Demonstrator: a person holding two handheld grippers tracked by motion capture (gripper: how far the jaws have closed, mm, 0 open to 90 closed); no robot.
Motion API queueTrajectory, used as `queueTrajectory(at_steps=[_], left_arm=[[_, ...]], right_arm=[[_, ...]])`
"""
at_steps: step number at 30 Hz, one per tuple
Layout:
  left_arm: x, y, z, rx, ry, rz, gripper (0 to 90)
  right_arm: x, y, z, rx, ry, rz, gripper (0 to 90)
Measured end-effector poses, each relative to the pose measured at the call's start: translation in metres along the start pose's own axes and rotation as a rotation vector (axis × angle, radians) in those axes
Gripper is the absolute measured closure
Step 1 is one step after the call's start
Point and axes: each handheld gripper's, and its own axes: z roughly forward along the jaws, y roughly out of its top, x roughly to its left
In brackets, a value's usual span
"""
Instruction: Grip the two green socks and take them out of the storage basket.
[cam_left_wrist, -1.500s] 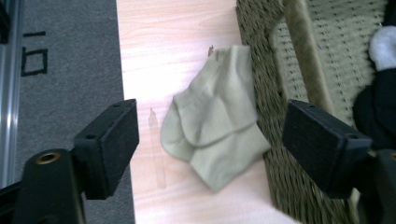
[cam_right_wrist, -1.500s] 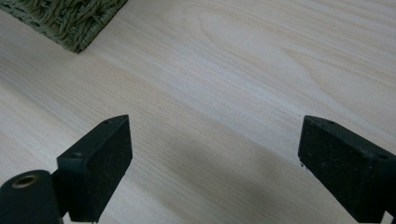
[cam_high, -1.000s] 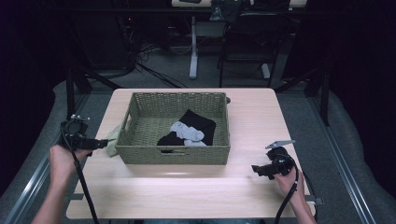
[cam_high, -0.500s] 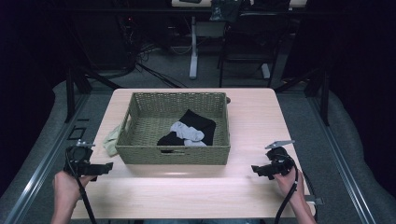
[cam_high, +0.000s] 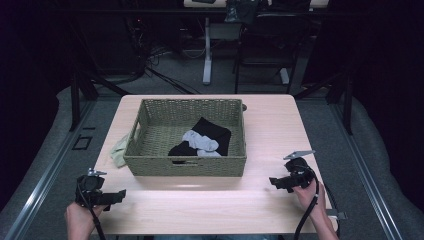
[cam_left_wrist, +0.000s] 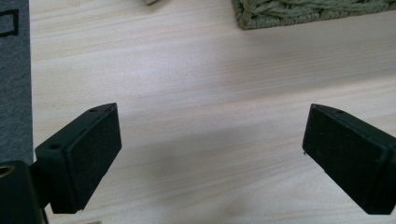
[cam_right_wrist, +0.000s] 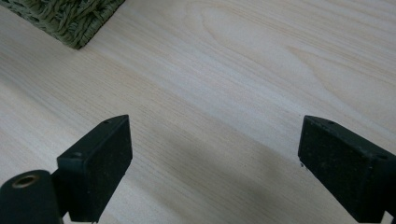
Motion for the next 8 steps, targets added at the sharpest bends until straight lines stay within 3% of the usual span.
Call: queueTrajectory(at_steps=[8], left_arm=[[0.0031,0.0006,-0.0039,-0.011,0.018,-0.005,3.1]], right_arm=[[0.0004,0.0010,0.0004,0.011,0.001,-0.003,9.1]])
